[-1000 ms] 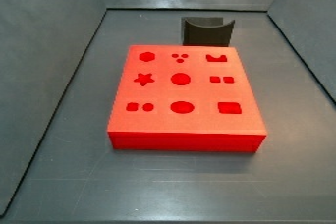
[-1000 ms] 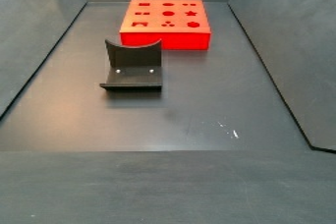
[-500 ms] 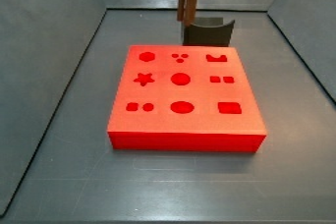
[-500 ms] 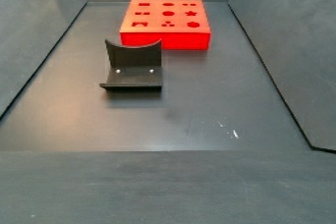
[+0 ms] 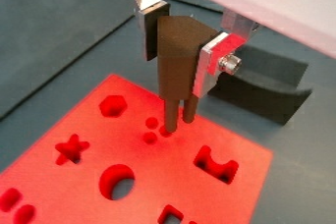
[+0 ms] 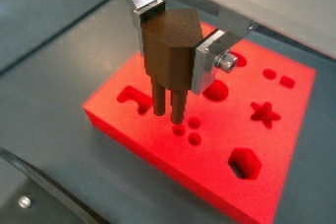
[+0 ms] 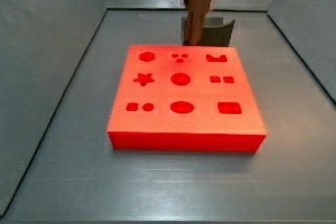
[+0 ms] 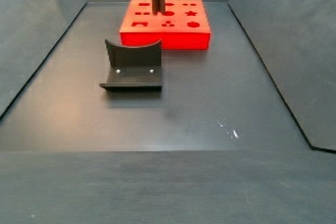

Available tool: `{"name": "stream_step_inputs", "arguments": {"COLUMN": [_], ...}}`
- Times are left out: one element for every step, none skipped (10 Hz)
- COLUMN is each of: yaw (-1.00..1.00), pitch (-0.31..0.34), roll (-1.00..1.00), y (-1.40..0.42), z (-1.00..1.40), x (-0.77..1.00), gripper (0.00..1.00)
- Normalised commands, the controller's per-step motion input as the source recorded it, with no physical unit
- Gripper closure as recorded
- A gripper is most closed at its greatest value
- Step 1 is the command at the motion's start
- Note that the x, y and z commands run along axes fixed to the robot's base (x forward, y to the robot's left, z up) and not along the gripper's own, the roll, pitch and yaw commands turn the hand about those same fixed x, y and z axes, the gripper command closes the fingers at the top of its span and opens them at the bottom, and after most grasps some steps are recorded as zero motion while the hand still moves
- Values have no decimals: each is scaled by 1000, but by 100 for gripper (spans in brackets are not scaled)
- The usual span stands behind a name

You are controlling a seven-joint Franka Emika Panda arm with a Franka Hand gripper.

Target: Insert the 3 prong object.

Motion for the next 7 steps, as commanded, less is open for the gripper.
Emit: {"name": "stream_step_inputs", "arguments": {"yaw": [411, 351, 251, 114, 0, -57, -117], "pitch": [-410, -356, -294, -180, -51, 0, 83], "roll": [0, 41, 27, 53, 123, 234, 144], "y": [0, 0, -9, -83, -151, -246, -163], "z": [-69, 0, 0, 0, 0, -143, -206], "x": [-151, -103, -297, -200, 0, 0, 200], "gripper": [100, 100, 100, 100, 100, 100, 100]}}
